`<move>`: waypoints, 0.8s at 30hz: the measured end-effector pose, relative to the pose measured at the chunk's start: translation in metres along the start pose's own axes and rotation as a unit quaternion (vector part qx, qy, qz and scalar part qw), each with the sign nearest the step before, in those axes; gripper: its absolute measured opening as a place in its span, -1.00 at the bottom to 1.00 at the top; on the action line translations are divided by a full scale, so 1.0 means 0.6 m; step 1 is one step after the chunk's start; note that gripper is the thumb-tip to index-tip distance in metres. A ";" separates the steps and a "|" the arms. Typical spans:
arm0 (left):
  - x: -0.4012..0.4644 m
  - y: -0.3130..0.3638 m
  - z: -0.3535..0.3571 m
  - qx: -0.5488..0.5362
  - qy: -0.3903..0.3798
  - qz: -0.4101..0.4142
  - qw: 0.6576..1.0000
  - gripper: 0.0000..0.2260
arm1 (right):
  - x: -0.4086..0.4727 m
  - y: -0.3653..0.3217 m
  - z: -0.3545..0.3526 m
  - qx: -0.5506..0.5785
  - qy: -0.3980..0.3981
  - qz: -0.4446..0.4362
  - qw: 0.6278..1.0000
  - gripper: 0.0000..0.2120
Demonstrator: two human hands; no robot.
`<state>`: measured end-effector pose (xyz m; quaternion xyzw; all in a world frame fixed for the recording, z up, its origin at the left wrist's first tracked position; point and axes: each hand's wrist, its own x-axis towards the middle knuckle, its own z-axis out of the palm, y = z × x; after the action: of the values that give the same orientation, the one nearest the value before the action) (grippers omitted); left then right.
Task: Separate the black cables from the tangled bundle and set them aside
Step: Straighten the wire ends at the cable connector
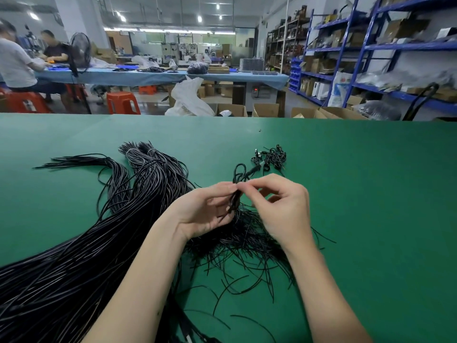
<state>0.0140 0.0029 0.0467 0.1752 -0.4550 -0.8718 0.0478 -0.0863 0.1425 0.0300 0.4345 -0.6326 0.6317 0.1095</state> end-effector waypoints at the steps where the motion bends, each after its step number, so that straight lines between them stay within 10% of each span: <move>1: 0.004 -0.003 0.006 0.020 0.009 0.040 0.999 -0.79 | -0.004 0.001 0.007 0.050 0.039 0.067 0.996 -0.93; 6: 0.014 -0.015 0.026 0.205 0.072 0.278 0.936 -0.86 | -0.008 -0.001 0.040 0.323 0.153 0.354 0.864 -0.79; 10: 0.008 -0.007 0.014 0.285 0.088 0.315 0.901 -0.85 | -0.004 0.004 0.036 0.431 0.059 0.475 0.765 -0.88; 17: 0.018 -0.012 0.012 0.188 0.111 0.231 0.948 -0.88 | 0.001 0.010 0.010 0.073 0.027 0.283 0.956 -0.95; 24: 0.023 -0.014 0.005 0.166 0.162 0.226 0.946 -0.88 | -0.020 0.013 0.031 -0.146 0.052 0.082 0.985 -0.91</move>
<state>0.0010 0.0069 0.0378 0.2124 -0.6067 -0.7103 0.2868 -0.0768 0.1297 0.0132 0.3269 -0.7450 0.5611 0.1522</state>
